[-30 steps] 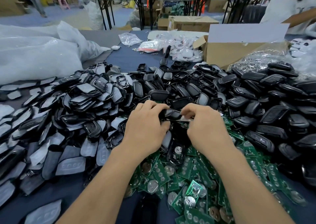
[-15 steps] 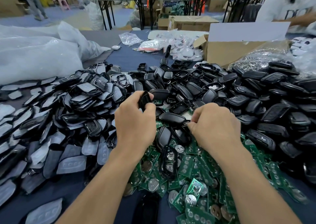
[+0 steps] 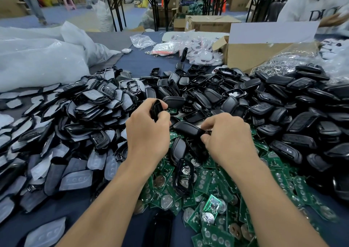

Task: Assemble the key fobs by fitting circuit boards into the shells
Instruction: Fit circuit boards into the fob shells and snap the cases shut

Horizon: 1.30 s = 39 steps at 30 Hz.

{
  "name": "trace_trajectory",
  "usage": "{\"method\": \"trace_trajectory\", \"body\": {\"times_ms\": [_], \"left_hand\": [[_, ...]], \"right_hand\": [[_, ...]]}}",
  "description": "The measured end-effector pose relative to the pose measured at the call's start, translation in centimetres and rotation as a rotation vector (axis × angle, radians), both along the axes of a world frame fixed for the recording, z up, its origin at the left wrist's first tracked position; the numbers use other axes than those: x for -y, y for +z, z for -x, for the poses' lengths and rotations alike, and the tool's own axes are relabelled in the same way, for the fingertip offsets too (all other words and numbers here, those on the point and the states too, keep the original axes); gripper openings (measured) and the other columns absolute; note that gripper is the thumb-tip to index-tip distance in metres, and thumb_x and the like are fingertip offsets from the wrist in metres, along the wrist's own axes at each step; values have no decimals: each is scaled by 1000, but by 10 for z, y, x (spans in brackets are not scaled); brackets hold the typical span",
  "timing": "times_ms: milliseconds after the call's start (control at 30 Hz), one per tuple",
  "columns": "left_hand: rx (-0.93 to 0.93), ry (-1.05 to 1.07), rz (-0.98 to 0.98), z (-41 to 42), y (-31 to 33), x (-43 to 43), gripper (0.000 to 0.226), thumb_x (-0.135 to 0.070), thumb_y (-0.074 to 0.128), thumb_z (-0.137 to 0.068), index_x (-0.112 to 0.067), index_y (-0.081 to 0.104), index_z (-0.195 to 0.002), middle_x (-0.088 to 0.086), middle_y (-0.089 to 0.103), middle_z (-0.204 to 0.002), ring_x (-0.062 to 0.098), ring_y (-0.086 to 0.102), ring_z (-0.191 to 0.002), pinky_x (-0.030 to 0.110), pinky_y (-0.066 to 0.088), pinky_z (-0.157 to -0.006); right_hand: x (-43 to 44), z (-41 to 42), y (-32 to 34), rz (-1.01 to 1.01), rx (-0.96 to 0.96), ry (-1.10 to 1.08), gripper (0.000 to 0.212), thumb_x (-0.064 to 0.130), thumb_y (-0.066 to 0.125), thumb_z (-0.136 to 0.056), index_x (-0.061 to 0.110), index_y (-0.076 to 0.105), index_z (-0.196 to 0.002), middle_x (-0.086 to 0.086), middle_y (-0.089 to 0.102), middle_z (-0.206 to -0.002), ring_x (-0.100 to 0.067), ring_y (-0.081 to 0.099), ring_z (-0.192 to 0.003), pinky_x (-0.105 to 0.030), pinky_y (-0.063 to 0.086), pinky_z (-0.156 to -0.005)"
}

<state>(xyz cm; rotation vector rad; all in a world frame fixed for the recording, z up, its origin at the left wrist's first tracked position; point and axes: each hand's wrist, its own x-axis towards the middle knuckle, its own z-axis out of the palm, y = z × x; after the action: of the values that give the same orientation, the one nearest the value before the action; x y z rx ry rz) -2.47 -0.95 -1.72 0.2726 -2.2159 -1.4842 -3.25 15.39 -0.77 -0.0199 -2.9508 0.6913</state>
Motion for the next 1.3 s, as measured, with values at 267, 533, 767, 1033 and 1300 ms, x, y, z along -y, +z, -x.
{"method": "trace_trajectory", "body": {"times_ms": [267, 533, 767, 1033, 1300], "left_hand": [[-67, -143, -234, -6, 6, -2, 25, -16, 52, -92, -28, 73, -97, 1, 58, -56, 10, 43, -44, 21, 32, -41], [-3, -250, -378, -3, 3, -2, 42, -31, 37, -92, -21, 77, -84, 2, 61, -60, 16, 56, -53, 30, 43, -51], [78, -327, -412, -2, 8, -3, 36, -26, 47, -94, -25, 83, -88, 10, 70, -63, 16, 61, -54, 21, 42, -43], [63, -198, -331, 3, -1, -1, 24, -16, 68, -98, -33, 83, -91, -3, 76, -76, 8, 63, -56, 20, 52, -50], [34, -163, -258, 5, -5, 1, 15, -27, 77, -87, -39, 79, -95, -13, 80, -85, 7, 76, -85, 27, 59, -82]], "right_hand": [[-9, -2, 8, 227, -246, -97, 20, 21, 67, -89, 31, 78, -76, 8, 70, -59, -20, 68, -59, -26, 48, -57], [0, 4, 1, 1277, 8, -77, 36, 0, 64, -93, 19, 79, -68, -4, 70, -63, -11, 51, -44, -20, 41, -44], [2, 0, 3, 1387, 154, -5, 16, -6, 63, -95, 6, 73, -90, -14, 73, -72, -17, 70, -57, -22, 54, -52], [1, 2, 3, 1415, 208, -30, 22, -12, 65, -90, 5, 79, -86, -18, 74, -75, -20, 70, -60, -22, 56, -56], [2, 3, 2, 1563, 206, -71, 13, -11, 64, -92, 0, 68, -99, -16, 74, -71, -22, 76, -64, -24, 59, -58]]}}
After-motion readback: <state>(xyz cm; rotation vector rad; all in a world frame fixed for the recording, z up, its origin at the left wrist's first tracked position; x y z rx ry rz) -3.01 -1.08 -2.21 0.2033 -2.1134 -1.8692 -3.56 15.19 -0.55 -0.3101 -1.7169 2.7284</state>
